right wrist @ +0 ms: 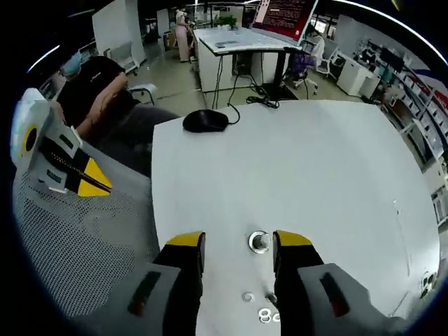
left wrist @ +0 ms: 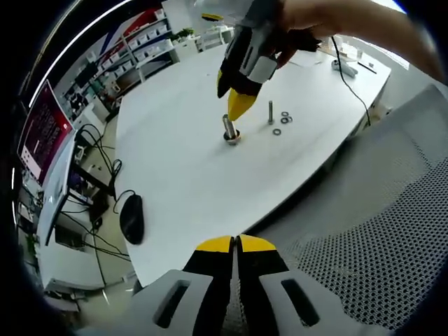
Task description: Place the washer onto the threaded stud by aligning its center hole with the stud, sliding it down to the base, and recovering from edge contact or off-axis alignment until the washer reaches the visible bottom stop.
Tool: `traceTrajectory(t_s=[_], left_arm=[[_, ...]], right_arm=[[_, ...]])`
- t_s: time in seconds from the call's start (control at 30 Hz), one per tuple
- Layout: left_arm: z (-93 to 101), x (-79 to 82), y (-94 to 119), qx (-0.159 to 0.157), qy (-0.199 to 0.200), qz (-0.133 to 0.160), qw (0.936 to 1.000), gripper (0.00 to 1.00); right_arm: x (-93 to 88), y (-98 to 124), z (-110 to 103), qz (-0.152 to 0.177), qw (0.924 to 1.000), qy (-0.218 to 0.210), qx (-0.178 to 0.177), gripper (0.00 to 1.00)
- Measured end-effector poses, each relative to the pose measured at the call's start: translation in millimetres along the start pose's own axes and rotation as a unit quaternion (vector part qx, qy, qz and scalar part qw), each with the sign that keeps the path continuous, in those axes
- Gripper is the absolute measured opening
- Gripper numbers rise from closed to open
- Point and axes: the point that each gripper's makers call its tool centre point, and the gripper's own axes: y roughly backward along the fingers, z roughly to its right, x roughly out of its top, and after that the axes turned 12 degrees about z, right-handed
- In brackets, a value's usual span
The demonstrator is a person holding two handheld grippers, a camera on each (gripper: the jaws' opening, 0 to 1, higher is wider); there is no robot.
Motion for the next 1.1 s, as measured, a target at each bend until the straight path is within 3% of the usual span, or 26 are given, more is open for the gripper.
traceTrajectory(t_s=[0.27,0.47,0.73,1.1], left_arm=[[1.2,-0.2,3,0.0,-0.002,0.0,1.0,0.0],[0.5,3.0,4,0.002,0.001,0.009,1.0,0.0],[0.2,3.3,4,0.004,0.002,0.009,0.9999,0.0],[4.0,0.5,5,-0.007,-0.011,-0.001,0.9999,0.0]], right_arm=[[22.8,18,-24,0.036,0.9993,0.004,0.005,0.42],[26.8,32,-34,0.052,0.9986,-0.01,0.006,0.44],[11.3,42,-32,0.043,0.9989,-0.017,-0.007,0.41],[-5.4,79,-28,0.043,0.998,-0.027,-0.037,0.42]])
